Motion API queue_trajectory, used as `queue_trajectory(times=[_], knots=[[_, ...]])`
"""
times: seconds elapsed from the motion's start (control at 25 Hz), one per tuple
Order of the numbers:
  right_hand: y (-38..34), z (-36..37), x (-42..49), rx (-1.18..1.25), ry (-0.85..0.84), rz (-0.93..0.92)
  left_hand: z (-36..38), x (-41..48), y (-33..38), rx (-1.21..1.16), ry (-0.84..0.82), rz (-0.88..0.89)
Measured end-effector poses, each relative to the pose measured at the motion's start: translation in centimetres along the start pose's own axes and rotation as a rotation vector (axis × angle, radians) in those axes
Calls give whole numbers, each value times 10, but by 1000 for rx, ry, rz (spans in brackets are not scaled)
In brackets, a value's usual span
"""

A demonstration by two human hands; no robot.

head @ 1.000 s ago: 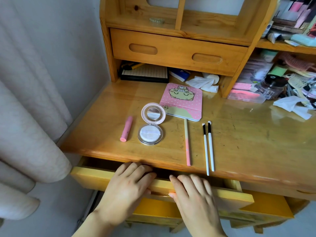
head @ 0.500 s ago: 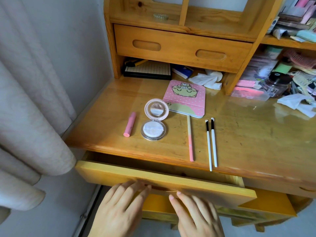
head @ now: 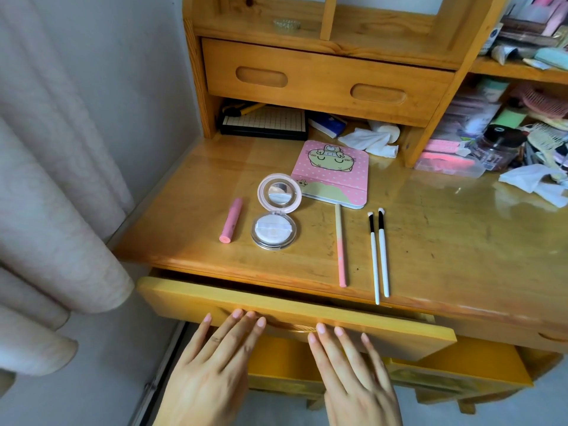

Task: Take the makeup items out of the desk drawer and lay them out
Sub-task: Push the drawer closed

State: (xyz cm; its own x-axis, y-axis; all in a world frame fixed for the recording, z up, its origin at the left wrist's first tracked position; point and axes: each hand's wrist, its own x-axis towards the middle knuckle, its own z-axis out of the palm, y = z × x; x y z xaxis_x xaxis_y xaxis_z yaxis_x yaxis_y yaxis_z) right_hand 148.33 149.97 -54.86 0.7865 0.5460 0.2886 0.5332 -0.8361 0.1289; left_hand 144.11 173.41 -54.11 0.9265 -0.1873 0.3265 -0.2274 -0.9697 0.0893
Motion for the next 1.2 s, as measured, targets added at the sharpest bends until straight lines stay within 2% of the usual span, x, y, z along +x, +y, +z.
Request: queue_trajectory(times=[0.44,0.76,0.92,1.2], knots=[[9,2,31,148,-247,68,7,29,-11,62,-244,0],[14,-4,43,182,-326,139,8,44,-18,119,-299,9],[14,-1,45,192,-350,155,11,47,-20,114,-311,5],[13,0,45,183,-295,125,7,45,-16,113,-317,-1]])
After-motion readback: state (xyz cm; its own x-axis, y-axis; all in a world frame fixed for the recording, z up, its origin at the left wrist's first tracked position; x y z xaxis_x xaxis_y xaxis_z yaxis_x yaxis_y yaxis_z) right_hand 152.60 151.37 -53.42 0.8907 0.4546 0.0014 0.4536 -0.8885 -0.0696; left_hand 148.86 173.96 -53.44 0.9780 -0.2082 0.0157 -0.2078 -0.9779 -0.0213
